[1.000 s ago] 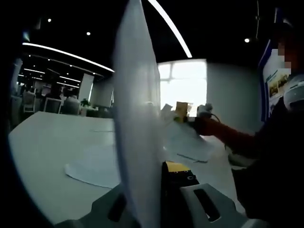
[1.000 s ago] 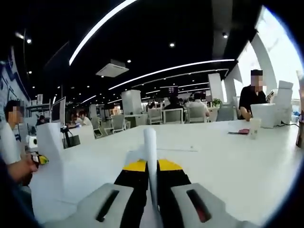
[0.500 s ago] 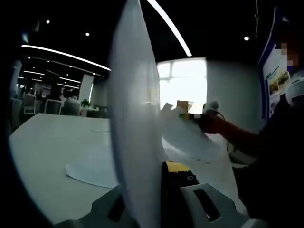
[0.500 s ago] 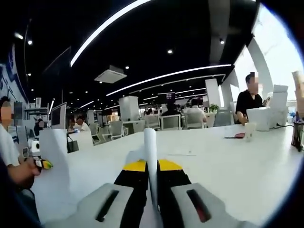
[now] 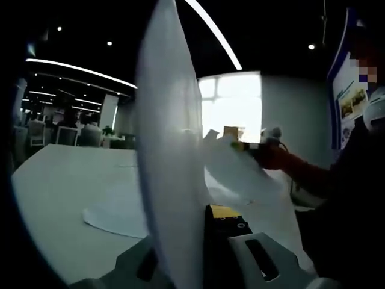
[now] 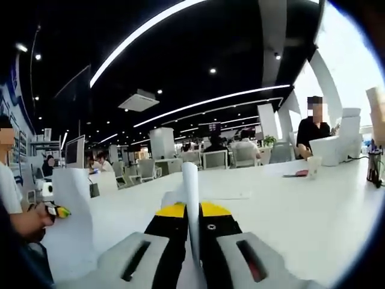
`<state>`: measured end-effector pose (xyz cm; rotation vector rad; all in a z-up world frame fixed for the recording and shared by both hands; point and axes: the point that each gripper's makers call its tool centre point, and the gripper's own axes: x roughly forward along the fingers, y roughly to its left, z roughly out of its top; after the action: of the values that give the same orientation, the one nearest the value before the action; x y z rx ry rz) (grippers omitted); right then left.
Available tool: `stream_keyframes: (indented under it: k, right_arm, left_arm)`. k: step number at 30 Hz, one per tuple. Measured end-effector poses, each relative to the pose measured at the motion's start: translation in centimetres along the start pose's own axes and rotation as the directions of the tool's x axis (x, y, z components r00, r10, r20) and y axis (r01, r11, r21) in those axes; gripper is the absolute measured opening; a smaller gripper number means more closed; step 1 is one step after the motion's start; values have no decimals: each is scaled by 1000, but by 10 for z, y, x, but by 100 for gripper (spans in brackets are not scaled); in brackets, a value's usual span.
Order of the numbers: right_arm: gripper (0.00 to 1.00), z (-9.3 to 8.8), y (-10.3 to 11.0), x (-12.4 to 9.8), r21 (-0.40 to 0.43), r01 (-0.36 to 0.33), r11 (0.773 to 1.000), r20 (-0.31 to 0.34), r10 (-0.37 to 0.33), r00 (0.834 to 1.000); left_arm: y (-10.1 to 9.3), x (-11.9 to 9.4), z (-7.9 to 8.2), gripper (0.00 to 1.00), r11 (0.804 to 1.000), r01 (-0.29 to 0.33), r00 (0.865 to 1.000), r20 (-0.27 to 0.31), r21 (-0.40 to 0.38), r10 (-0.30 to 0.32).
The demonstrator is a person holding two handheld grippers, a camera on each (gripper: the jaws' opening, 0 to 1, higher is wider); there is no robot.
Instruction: Organize the stack of printing papers by aligning and flattening the scattered papers on the table
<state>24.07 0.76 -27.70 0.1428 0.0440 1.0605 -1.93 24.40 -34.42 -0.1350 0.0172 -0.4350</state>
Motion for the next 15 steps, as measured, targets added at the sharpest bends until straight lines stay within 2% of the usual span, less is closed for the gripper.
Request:
stream_keyframes:
  k: [6,10,15]
  right_arm:
    - [2,1,1,-5,9,-1,1000,16,1,1000]
    - [2,2,8,-9,-25,-20,999,31,20,999]
    - [2,7,9,-15,-22,-23,999,55,24,998]
  left_arm:
    - [1,-1,0,6,1000,2,1000,0,2,-2]
    - [2,-1,0,6,1000,1,1000,1,2,-1]
    - [2,-1,0,6,1000,1,1000,0,5,-1]
